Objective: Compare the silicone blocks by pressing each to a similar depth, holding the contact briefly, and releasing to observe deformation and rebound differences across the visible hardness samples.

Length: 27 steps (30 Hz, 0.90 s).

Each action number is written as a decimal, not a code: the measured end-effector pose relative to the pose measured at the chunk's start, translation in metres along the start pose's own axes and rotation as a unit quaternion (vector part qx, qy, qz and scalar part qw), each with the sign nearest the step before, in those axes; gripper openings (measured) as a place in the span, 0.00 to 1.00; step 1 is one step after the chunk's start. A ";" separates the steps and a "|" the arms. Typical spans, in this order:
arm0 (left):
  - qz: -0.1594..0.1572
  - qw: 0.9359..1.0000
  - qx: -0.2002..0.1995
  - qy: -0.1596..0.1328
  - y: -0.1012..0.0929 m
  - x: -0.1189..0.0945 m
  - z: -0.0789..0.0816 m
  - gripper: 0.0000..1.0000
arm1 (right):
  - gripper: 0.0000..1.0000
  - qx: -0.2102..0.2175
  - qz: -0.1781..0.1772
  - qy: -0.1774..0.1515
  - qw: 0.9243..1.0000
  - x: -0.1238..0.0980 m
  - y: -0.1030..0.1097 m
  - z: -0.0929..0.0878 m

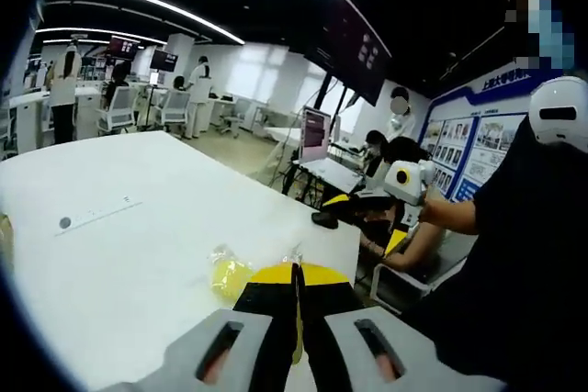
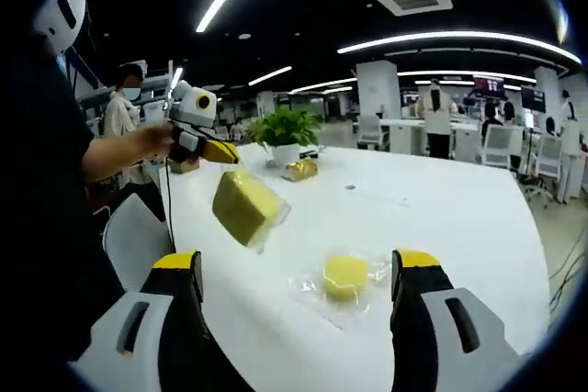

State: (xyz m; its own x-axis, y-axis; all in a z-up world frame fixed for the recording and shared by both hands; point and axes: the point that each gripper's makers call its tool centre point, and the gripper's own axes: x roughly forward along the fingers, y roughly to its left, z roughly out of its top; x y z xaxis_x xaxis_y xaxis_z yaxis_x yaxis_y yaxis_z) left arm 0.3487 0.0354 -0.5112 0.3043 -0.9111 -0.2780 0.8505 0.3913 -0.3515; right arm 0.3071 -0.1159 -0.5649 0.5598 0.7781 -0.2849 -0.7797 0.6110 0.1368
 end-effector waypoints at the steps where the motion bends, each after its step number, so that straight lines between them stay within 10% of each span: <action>1: 0.002 1.000 -0.001 -0.002 0.001 0.000 0.000 0.00 | 0.75 0.003 -0.006 0.004 1.000 -0.005 -0.001 -0.007; 14: 0.009 1.000 -0.024 -0.008 0.002 0.003 -0.003 0.00 | 0.72 0.030 -0.020 0.080 0.996 -0.016 0.014 -0.078; 27: 0.048 0.990 -0.133 -0.029 0.048 0.015 -0.031 0.00 | 0.67 0.023 -0.023 0.065 0.997 -0.020 0.007 -0.066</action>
State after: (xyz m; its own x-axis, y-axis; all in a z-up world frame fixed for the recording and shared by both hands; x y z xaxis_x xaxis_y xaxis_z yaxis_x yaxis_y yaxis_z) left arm 0.3811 0.0446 -0.5602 0.4078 -0.8715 -0.2724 0.6766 0.4888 -0.5507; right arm 0.2725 -0.1367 -0.6205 0.5517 0.7249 -0.4125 -0.7382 0.6546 0.1630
